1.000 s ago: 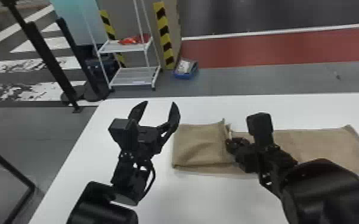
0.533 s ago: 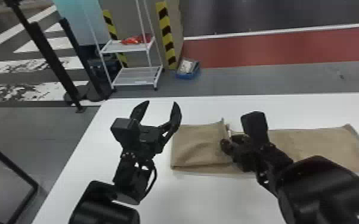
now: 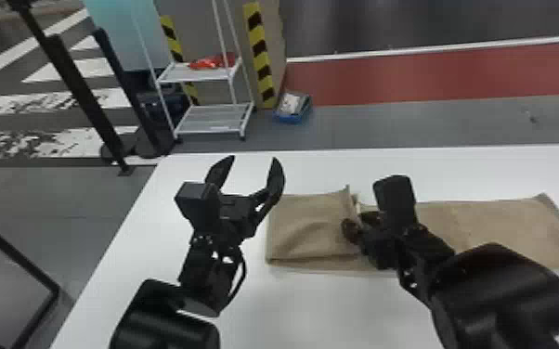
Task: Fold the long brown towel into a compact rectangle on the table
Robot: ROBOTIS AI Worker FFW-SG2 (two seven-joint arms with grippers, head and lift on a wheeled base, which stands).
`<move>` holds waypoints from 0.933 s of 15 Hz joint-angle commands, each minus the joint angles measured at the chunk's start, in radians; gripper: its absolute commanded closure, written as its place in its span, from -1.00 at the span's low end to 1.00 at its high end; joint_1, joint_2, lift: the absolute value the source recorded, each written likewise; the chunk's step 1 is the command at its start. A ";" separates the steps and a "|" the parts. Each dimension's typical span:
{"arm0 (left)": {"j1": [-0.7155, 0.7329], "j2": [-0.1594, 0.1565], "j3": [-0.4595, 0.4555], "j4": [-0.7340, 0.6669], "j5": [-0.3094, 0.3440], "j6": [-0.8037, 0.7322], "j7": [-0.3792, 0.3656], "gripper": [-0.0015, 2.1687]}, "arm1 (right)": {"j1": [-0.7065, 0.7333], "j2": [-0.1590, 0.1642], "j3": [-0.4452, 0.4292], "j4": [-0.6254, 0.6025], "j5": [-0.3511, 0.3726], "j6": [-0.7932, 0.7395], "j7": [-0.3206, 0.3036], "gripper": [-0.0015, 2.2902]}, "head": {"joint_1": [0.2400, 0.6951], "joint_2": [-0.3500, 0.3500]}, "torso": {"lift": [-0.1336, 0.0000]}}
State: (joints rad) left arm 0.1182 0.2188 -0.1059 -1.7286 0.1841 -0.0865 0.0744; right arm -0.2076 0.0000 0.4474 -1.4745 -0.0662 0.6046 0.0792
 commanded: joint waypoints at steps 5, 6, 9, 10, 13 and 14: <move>0.000 0.002 0.000 0.007 0.002 0.000 -0.001 -0.80 | -0.004 0.001 0.051 -0.007 0.039 0.024 -0.024 -0.50 | 1.00 0.74 | -0.79; -0.003 0.002 0.000 0.014 0.002 0.000 -0.001 -0.80 | 0.002 0.001 0.056 -0.010 0.039 0.033 -0.024 -0.50 | 1.00 0.75 | -0.79; -0.006 0.001 -0.003 0.017 0.002 0.000 -0.001 -0.80 | 0.037 0.001 0.088 -0.070 0.088 0.076 -0.059 -0.50 | 1.00 0.76 | -0.79; -0.009 0.002 -0.006 0.020 0.002 0.000 -0.001 -0.80 | 0.047 0.001 0.091 -0.084 0.091 0.076 -0.079 -0.50 | 1.00 0.76 | -0.79; -0.012 0.001 -0.009 0.024 0.002 0.000 -0.001 -0.80 | 0.074 0.001 0.111 -0.127 0.129 0.094 -0.139 -0.49 | 1.00 0.75 | -0.79; -0.014 0.001 -0.009 0.027 0.000 0.000 -0.001 -0.80 | 0.077 0.001 0.119 -0.133 0.137 0.094 -0.147 -0.49 | 1.00 0.74 | -0.79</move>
State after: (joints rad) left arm 0.1066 0.2194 -0.1148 -1.7046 0.1856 -0.0865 0.0736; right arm -0.1400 0.0000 0.5549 -1.5946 0.0546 0.6964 -0.0623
